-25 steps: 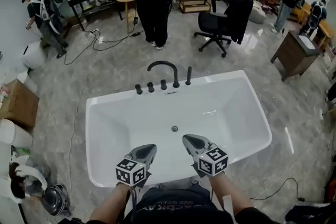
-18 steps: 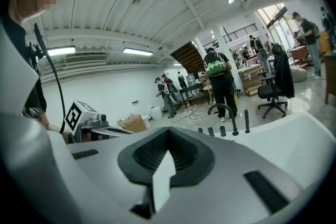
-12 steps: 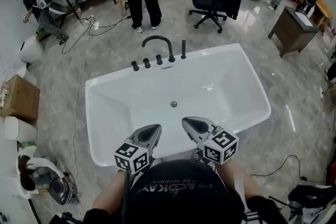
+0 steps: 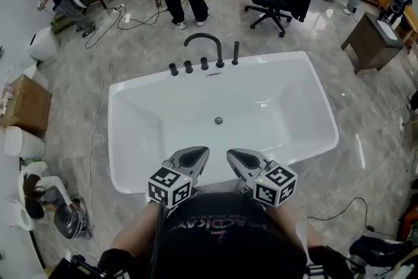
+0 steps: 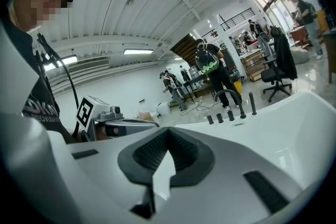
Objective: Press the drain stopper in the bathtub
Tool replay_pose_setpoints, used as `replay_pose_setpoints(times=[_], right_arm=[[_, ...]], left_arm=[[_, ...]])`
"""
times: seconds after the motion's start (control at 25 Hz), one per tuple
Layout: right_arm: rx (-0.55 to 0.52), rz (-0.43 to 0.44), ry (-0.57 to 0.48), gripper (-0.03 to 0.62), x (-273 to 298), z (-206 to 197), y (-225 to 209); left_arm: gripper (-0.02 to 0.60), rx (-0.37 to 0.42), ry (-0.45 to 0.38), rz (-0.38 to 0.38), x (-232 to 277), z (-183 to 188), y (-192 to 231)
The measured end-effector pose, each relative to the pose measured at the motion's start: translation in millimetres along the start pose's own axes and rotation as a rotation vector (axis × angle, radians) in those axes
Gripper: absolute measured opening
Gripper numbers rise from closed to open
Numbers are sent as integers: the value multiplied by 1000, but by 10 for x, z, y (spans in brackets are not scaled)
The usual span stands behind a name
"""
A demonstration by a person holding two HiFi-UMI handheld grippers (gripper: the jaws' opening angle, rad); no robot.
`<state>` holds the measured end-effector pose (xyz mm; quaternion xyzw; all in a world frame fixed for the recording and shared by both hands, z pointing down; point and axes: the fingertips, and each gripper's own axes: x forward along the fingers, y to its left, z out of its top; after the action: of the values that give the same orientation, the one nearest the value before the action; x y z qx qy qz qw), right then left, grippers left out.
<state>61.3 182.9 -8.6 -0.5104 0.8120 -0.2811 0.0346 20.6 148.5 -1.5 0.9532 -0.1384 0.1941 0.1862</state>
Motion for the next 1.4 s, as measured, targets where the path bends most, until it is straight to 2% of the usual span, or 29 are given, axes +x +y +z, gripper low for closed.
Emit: replay_pose_setpoints(times=[0.2,0.56,1.4], right_arm=[[-9,-6,0,11,-45,7,-23],[-11,2,5,11,-61,-13,2],[-8,19,16,11,-98,-114,100]], left_arm=[[6,-17,-17,-3,51,59,-25],[6,-51,0,-22,72,-15,-84],[6,-46,5,-20,14,-94,-167]])
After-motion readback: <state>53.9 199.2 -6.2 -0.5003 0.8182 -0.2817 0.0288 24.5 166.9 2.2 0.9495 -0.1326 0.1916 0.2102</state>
